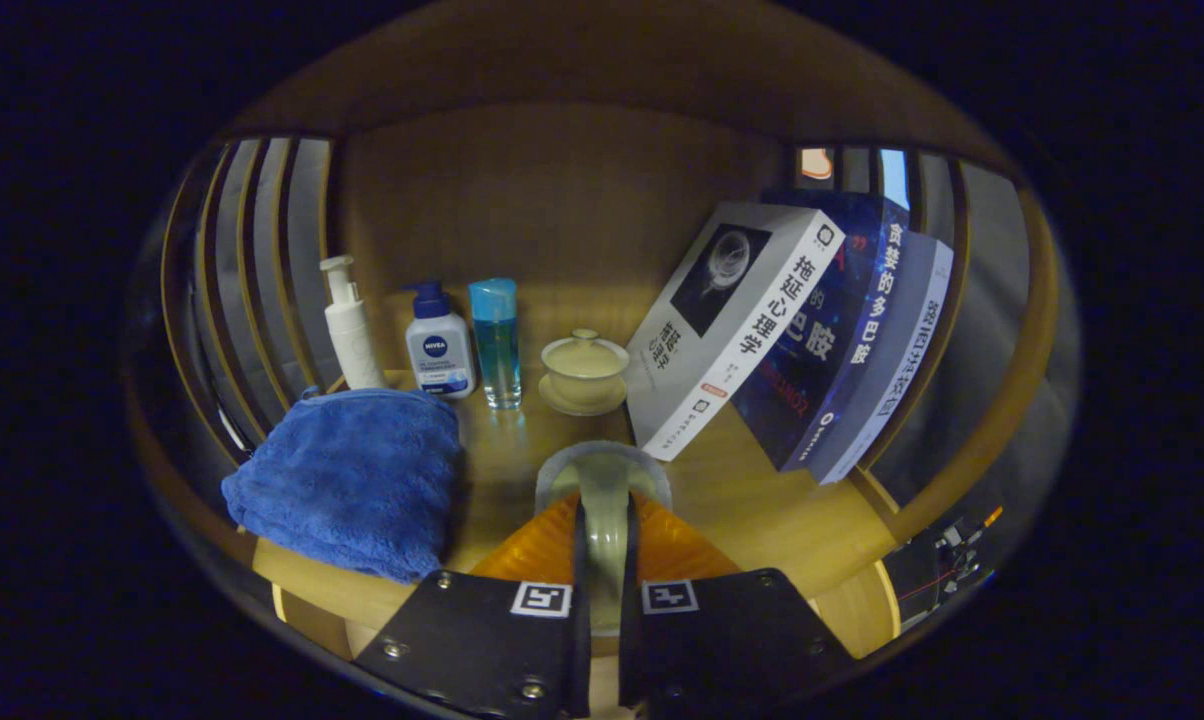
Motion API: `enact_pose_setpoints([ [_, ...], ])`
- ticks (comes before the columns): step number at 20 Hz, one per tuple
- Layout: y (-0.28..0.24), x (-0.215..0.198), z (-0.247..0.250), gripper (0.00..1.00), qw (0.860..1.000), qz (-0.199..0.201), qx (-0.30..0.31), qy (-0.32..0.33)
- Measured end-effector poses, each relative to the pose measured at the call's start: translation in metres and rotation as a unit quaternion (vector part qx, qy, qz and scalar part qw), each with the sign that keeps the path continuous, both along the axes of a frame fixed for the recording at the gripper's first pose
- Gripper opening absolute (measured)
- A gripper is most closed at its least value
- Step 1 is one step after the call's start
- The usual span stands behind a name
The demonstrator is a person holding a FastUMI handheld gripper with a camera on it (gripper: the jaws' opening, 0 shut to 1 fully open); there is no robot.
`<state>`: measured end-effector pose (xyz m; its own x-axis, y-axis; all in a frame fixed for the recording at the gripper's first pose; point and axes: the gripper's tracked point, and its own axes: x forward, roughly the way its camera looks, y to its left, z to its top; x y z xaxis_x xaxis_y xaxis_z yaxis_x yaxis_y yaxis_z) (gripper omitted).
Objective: Pull open the drawer, take out the items inside it, and place them on the countertop above the cabinet.
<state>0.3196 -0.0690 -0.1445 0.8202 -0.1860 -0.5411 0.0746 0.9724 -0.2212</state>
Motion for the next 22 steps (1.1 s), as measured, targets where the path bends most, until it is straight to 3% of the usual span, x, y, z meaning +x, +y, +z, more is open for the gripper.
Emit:
enact_pose_setpoints([
  [2, 0.001, -0.001, -0.003, 0.13, 1.0, 0.007, 0.002, 0.003],
  [5, 0.0, 0.002, -0.001, 0.26, 1.0, 0.002, 0.0, -0.002],
  [6, 0.003, -0.002, 0.001, 0.34, 1.0, 0.006, 0.001, -0.001],
  [8, 0.005, -0.016, 0.007, 0.38, 1.0, 0.007, -0.005, -0.006],
  [11, 0.01, -0.052, 0.024, 0.41, 1.0, 0.006, -0.008, -0.03],
  [14, 0.012, -0.096, 0.041, 0.53, 0.998, -0.001, -0.002, -0.062],
  [17, 0.005, -0.14, 0.055, 0.58, 0.996, -0.015, -0.013, -0.084],
  [20, -0.004, -0.187, 0.062, 0.78, 0.994, -0.035, -0.022, -0.098],
  [22, -0.005, -0.215, 0.065, 0.79, 0.992, -0.044, -0.015, -0.114],
])
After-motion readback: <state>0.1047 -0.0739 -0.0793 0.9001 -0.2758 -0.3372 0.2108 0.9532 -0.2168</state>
